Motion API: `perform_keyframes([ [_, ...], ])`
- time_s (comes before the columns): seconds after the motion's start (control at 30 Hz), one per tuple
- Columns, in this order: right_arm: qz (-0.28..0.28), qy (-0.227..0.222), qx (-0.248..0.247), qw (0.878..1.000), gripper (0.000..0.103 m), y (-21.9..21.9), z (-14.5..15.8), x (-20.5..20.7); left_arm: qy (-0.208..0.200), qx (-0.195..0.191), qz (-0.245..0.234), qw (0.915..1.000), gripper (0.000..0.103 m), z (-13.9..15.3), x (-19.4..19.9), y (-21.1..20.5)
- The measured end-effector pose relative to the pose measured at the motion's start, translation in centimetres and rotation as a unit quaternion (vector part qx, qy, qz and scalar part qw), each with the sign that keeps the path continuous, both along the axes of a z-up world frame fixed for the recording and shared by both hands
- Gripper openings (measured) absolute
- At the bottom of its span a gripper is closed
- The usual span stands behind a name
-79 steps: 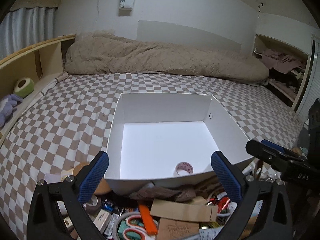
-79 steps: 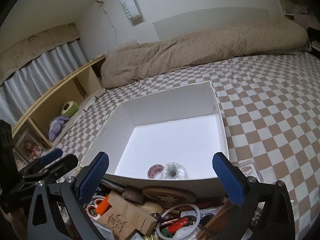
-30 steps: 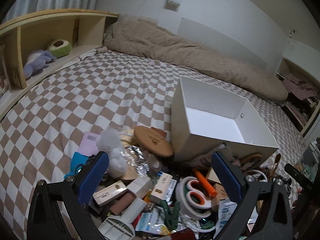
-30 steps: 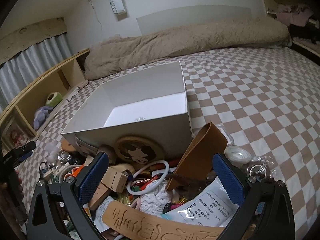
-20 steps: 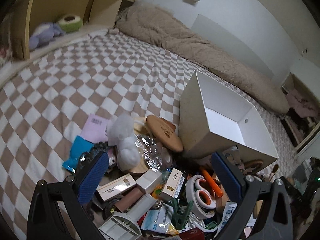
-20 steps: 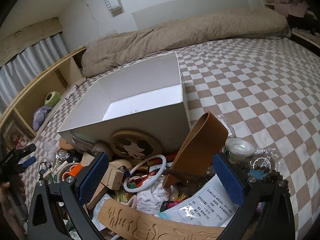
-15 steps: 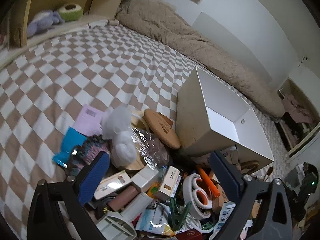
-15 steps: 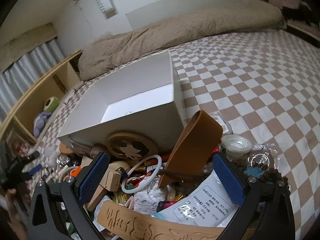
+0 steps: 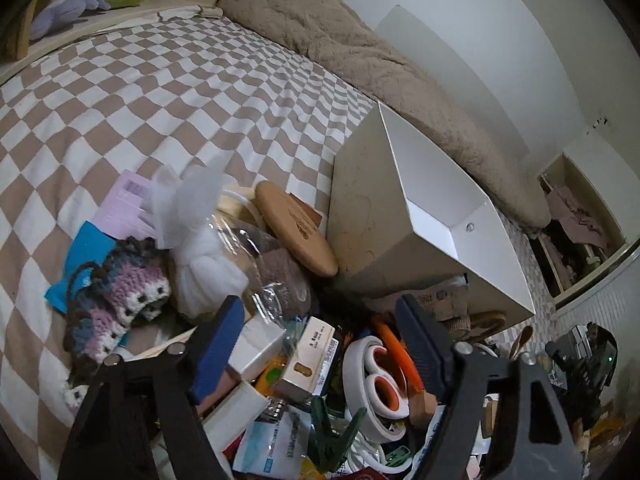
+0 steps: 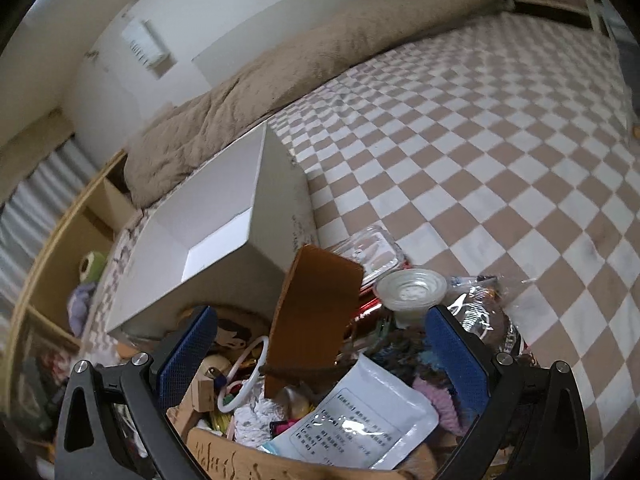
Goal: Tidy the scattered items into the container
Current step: 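Lower the right gripper onto the brown leather strap while the left gripper reaches a plastic bag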
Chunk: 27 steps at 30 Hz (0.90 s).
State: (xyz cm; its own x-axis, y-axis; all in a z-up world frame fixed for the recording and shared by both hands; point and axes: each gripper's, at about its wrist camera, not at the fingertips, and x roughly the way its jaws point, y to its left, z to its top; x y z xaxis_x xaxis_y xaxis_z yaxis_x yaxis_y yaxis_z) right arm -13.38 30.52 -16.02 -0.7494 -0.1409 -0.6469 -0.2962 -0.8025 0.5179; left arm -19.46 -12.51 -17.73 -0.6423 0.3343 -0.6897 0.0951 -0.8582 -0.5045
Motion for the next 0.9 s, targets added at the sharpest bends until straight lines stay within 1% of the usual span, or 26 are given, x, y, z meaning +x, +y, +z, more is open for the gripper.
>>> perform_keyframes([
  [0.1, -0.013, -0.001, -0.023, 1.000, 0.103, 1.1, -0.4, 0.2, -0.007, -0.005, -0.001, 1.0000, 0.069, -0.6, -0.5, 0.4],
  [0.2, -0.018, 0.001, -0.054, 0.998, 0.103, 2.1, -0.7, 0.3, -0.008, -0.010, 0.003, 0.9999, 0.058, -0.8, -0.8, 0.5],
  [0.3, -0.016, 0.007, -0.095, 0.995, 0.103, 2.9, -1.0, 0.5, -0.009, -0.006, 0.007, 0.9999, 0.056, -0.9, -0.9, 0.3],
  [0.37, -0.011, 0.015, -0.116, 0.993, 0.103, 3.2, -1.0, 0.6, -0.010, -0.006, 0.011, 0.9999, 0.052, -1.0, -1.0, 0.1],
  [0.43, -0.003, 0.030, -0.136, 0.990, 0.103, 3.2, -0.7, 0.8, -0.011, -0.005, 0.018, 0.9998, 0.045, -1.2, -0.9, -0.1],
  [0.5, 0.008, 0.044, -0.148, 0.988, 0.103, 2.9, -0.5, 0.8, -0.009, 0.007, 0.023, 0.9997, 0.042, -1.3, -1.0, -0.4],
  [0.57, 0.022, 0.047, -0.152, 0.987, 0.103, 2.2, -0.3, 0.5, -0.003, 0.035, 0.022, 0.9991, 0.042, -1.3, -0.8, -0.9],
  [0.6, 0.027, 0.044, -0.150, 0.987, 0.103, 1.9, -0.3, 0.3, -0.002, 0.041, 0.022, 0.9989, 0.042, -1.3, -0.6, -0.9],
  [0.67, 0.040, 0.028, -0.148, 0.988, 0.103, 1.2, -0.7, -0.3, 0.002, 0.045, 0.021, 0.9987, 0.042, -1.1, -0.4, -0.9],
  [0.77, 0.039, 0.017, -0.140, 0.989, 0.103, 0.7, -1.3, -0.8, 0.002, 0.049, 0.020, 0.9986, 0.042, -1.1, -0.2, -0.8],
  [0.83, 0.044, 0.001, -0.116, 0.992, 0.103, 0.0, -1.4, -1.4, -0.001, 0.049, 0.022, 0.9985, 0.042, -1.2, -0.2, -0.8],
  [0.9, 0.045, -0.015, -0.106, 0.993, 0.103, -0.4, -1.8, -1.9, -0.006, 0.050, 0.024, 0.9984, 0.042, -1.3, -0.2, -0.8],
])
